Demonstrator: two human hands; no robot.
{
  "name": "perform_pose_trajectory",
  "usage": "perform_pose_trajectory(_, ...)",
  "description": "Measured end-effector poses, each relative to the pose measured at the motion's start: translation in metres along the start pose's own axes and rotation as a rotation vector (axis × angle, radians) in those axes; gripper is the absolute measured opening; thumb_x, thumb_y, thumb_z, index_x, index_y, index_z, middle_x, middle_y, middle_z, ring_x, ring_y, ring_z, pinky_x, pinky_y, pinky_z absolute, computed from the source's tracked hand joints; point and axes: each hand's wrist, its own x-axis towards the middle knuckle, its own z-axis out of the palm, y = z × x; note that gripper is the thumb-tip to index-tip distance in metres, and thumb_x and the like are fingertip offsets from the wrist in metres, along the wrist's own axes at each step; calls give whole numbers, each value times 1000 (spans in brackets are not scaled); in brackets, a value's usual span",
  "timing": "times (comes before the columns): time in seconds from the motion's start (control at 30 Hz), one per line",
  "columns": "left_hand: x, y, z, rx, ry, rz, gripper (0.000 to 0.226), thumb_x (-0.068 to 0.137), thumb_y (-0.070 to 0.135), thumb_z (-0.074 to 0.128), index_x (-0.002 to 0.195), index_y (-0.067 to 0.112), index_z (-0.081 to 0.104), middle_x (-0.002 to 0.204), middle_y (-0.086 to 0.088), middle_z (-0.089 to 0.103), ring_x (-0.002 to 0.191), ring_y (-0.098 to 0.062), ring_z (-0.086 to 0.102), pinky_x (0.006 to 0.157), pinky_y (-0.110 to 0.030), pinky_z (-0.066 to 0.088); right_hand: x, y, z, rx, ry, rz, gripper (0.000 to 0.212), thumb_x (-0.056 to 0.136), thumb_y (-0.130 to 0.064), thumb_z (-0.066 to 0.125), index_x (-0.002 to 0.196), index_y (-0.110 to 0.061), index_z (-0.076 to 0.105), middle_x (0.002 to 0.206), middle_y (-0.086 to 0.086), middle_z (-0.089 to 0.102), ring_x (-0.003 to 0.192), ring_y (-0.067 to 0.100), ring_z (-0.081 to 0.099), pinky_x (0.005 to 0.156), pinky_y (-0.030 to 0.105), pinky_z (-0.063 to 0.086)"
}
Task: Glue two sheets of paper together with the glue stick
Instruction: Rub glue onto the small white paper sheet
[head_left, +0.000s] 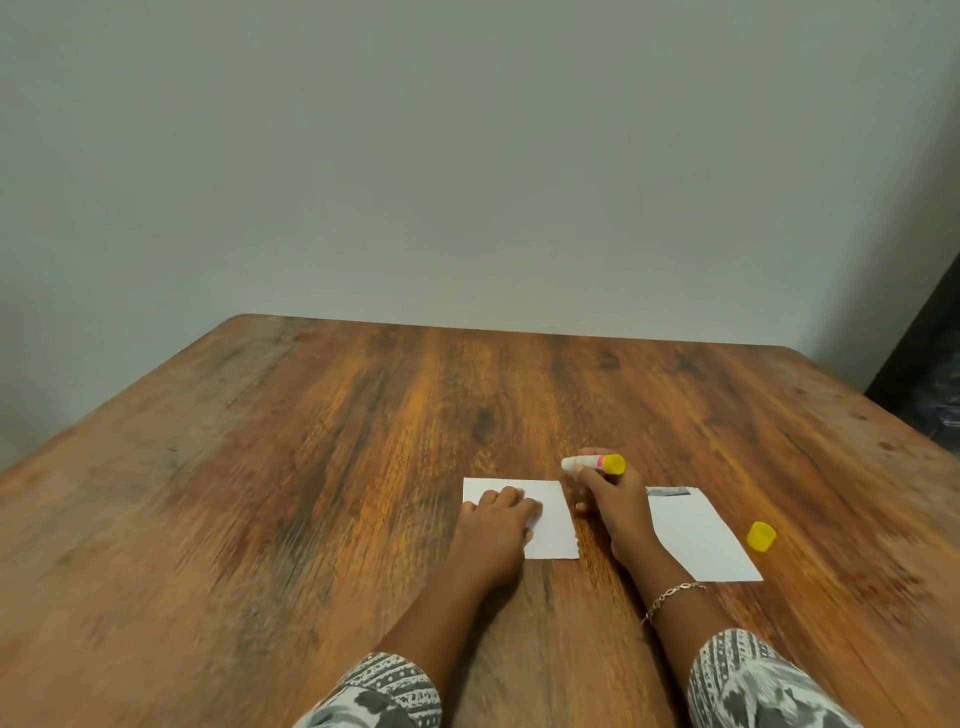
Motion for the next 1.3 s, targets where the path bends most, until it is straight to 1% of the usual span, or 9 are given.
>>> perform_pose_trajectory(0.07,1,-1,0,-3,-3,-5,42,96,23,42,137,27,34,151,0,27,136,-21,25,111,-41,22,3,4,-1,-60,4,-25,14,86,-18,60,95,-7,60,78,3,63,68,14,59,52,18,46)
perform_pose_trajectory(0.13,2,-1,0,-3,-8,-5,42,96,24,42,137,27,33,151,0,27,136,-21,25,111,-41,22,4,5,0,-114,10,-59,8,86,-18,59,86,-10,59,72,0,61,61,11,57,44,11,42)
perform_pose_trajectory(0.27,3,-2,1,-4,-17,-4,42,96,24,42,137,27,33,151,0,26,136,-21,24,110,-41,22,6,5,2,-158,12,-94,12,86,-18,60,74,-19,57,66,-4,60,57,6,53,50,15,39)
perform_pose_trajectory(0.4,3,-2,0,-20,-23,-5,42,96,24,42,137,27,33,151,1,26,136,-21,24,110,-40,22,8,8,2,-194,9,-101,7,85,-17,61,85,-10,60,74,-2,61,64,7,56,54,17,39)
perform_pose_trajectory(0.53,2,-2,-2,-25,-33,-3,42,96,24,42,137,26,33,151,1,26,136,-21,23,110,-41,21,9,13,4,-221,1,-107,18,85,-19,61,96,-5,62,88,4,64,74,14,59,58,17,42)
perform_pose_trajectory(0.7,2,-2,-1,-45,-29,-12,41,96,24,42,137,27,34,151,1,27,136,-21,24,110,-41,20,8,14,4,-220,-7,-128,8,84,-18,62,90,-12,60,84,2,63,75,14,59,60,20,44)
perform_pose_trajectory(0.87,2,-2,-2,-50,-35,-16,41,96,24,42,137,26,35,151,0,27,136,-21,24,111,-42,20,10,18,4,-235,-13,-135,18,85,-19,62,98,-7,62,88,4,64,80,15,60,65,19,46)
perform_pose_trajectory(1.1,3,-3,-2,-60,-29,-4,40,95,23,44,135,24,37,149,0,30,134,-21,26,110,-41,22,13,19,5,-258,-29,-167,14,83,-18,64,89,-6,64,80,7,66,76,18,62,60,23,45)
perform_pose_trajectory(1.3,3,-3,-2,-55,-27,-5,40,95,23,44,135,25,37,149,0,31,134,-21,27,109,-41,23,13,21,5,-287,-24,-179,16,83,-18,63,92,-5,65,83,7,66,77,16,61,62,21,45)
